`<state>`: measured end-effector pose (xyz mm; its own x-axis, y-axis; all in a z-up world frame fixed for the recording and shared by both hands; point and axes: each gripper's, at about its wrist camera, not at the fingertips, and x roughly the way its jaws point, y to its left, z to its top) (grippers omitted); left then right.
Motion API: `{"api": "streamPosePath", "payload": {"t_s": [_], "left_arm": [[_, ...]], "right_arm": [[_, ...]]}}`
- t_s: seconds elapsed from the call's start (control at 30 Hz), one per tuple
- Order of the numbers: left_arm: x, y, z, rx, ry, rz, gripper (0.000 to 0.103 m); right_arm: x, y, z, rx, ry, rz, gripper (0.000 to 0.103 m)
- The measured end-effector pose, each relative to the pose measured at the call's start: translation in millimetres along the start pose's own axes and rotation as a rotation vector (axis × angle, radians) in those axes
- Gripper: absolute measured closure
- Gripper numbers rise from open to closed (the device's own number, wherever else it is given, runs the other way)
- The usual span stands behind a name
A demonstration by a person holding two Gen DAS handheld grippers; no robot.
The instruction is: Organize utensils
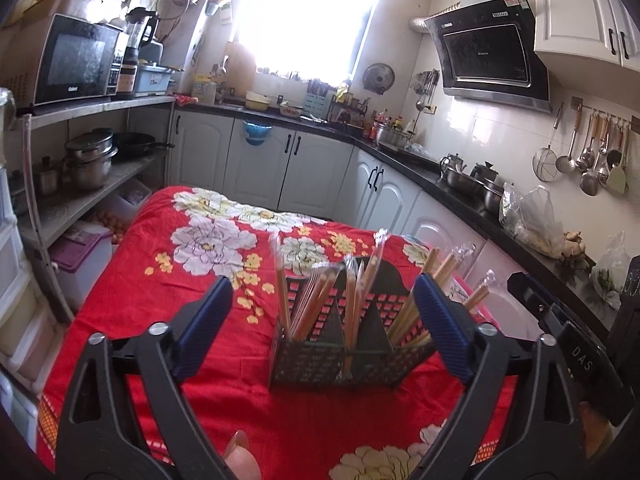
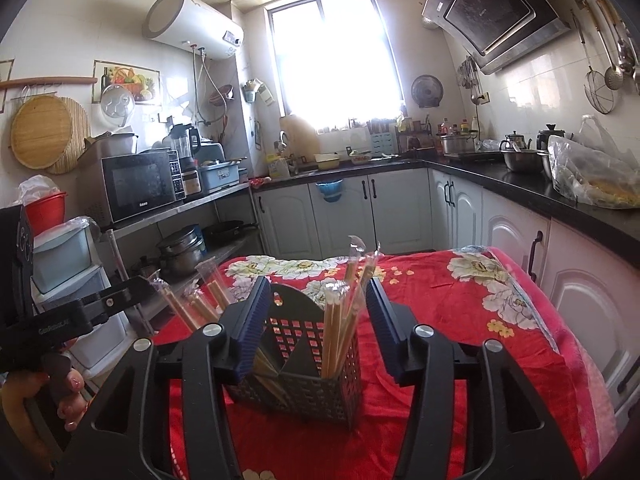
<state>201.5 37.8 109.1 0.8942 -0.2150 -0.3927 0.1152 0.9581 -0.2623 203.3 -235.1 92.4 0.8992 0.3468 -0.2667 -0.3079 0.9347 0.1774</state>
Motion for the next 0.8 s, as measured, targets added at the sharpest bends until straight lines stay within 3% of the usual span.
{"api": "streamPosePath", "payload": {"t_s": [0.1, 0.5, 0.8], "left_arm": [[-8, 3, -5, -0.005, 0.011, -0.003, 0.011], [-33, 3, -32, 0.007, 0.058, -0.001, 0.011], [-42, -3, -61, 0.035, 0.09, 0.017, 0.011]], "right_arm": [[-7, 1, -4, 0.002, 0.007, -0.001, 0.05], [-37, 9, -28, -0.002, 0.057, -0.001, 0.019], [-48, 8, -56, 0.005, 0.113, -0.024, 0.009]]}}
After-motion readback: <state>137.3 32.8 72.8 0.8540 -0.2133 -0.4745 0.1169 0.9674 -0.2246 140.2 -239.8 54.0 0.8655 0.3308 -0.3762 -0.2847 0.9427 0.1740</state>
